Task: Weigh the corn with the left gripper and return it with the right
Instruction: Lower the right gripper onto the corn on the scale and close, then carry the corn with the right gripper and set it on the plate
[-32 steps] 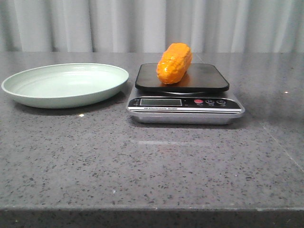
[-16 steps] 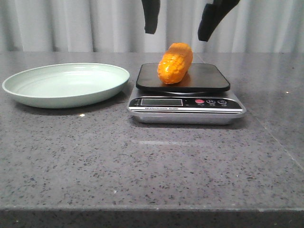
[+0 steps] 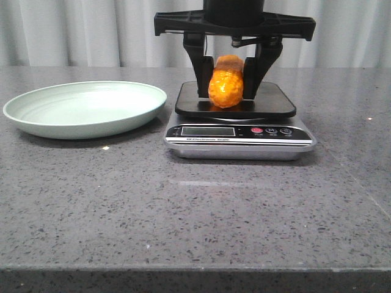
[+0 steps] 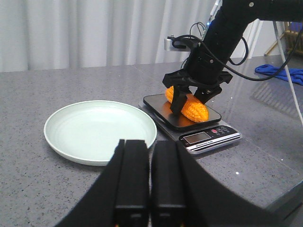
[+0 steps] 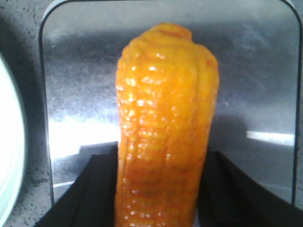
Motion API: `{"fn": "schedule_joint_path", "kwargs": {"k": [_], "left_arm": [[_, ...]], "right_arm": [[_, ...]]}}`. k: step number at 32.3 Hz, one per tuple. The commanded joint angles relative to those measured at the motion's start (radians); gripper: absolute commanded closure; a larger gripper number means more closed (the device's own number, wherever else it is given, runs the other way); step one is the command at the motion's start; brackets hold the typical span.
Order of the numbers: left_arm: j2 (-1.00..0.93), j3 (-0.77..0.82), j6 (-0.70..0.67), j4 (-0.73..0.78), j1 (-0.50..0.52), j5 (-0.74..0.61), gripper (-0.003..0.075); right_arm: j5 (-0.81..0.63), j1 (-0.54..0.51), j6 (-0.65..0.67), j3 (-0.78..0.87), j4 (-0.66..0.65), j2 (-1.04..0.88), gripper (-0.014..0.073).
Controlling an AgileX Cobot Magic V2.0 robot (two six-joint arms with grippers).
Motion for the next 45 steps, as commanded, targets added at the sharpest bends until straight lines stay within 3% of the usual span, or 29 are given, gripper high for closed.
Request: {"fn": "schedule_joint_path", "kwargs": {"k": [1,6,12,17,20,26,29,40,45], "left_arm": [[0.002,-0.022,0.001,0.009,-0.001,-0.075,0.0594],[0.002,-0.022,0.001,0.009,-0.001,-0.075,0.0594],[0.002,-0.022,0.001,0.009,-0.001,-0.075,0.0594],[0.002,-0.022,0.001,0.009,-0.001,-0.075,0.0594],[0.002,-0.022,0.001,0.009,-0.001,-0.075,0.0594],[0.002,-0.022,0.001,0.009,-0.001,-0.075,0.0594],[0.002,-0.022,0.001,0.009,-0.001,-0.075,0.0594],[0.002,-0.022,0.001,0.009,-0.001,-0.075,0.0594],[0.002,-0.022,0.001,0.009,-0.001,-0.075,0.0594]], "right_arm": [[-0.037,0.000,-0.033,-0.052,0.015,-0.050,0.0446],[-0.101,0.059,-0.188,-0.154,0.083,-0.050,0.0442],[-0.250,0.151,-0.194,-0.231,0.134,0.014,0.0442],[-0.239,0.181,-0.195,-0.306,0.151,0.123,0.0432],[-0.234,0.186,-0.195,-0.344,0.151,0.165,0.0360],[-0.247,0.190,-0.195,-0.375,0.151,0.194,0.0106],[-0.248,0.188,-0.195,-0.375,0.151,0.196,0.0050],[-0.163,0.155,-0.200,-0.420,0.151,0.157,0.0043],[-0.064,0.103,-0.323,-0.463,0.151,0.098,0.0045]]}}
